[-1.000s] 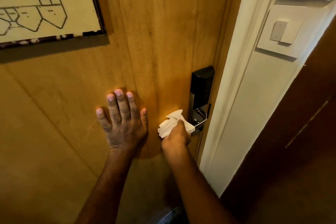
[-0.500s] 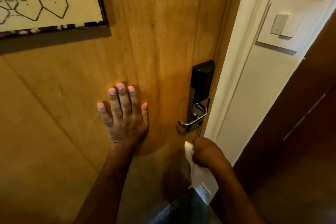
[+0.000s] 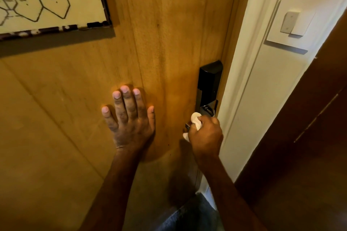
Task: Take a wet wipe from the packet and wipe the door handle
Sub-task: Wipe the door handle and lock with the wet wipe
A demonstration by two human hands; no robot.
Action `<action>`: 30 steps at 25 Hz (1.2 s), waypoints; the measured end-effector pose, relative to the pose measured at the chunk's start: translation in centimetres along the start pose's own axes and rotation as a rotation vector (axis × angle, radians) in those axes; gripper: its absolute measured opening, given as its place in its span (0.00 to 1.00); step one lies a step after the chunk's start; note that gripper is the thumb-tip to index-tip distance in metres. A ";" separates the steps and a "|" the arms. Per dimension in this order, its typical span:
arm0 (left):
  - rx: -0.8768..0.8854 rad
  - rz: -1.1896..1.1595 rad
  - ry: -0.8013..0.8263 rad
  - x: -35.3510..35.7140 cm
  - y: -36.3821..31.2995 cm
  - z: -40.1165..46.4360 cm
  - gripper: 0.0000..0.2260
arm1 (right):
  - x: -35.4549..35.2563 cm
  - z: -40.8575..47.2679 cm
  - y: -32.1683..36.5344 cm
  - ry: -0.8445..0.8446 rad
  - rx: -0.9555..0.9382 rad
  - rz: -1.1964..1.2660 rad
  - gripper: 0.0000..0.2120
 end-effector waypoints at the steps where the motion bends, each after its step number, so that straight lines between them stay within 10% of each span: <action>1: 0.003 0.003 -0.001 0.0 -0.1 0.0 0.38 | 0.3 -1.1 0.6 -0.054 -0.049 0.047 0.17; 10: 0.024 0.000 -0.003 0.0 -0.1 -0.1 0.38 | 7.4 -2.3 0.9 0.258 -0.220 -0.034 0.15; 16: 0.019 0.007 -0.021 0.1 0.0 -0.3 0.38 | 10.0 -4.6 -6.5 0.870 -0.199 -0.257 0.14; 21: 0.012 0.001 -0.026 0.3 -0.1 -0.3 0.38 | 6.7 -2.9 -7.9 0.590 -0.056 -0.051 0.09; 26: 0.004 0.000 -0.023 0.0 0.0 -0.3 0.38 | -0.3 -0.2 -3.7 -0.095 -0.043 0.117 0.08; 30: 0.004 -0.001 -0.019 -0.2 -0.1 -0.1 0.38 | -1.0 0.2 -1.5 -0.196 -0.023 0.011 0.05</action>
Point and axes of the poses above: each hand's wrist, its own z-axis towards the middle knuckle, its own x-axis out of the palm, y = z × x, the point moved 6 cm from there along z, towards the middle knuckle
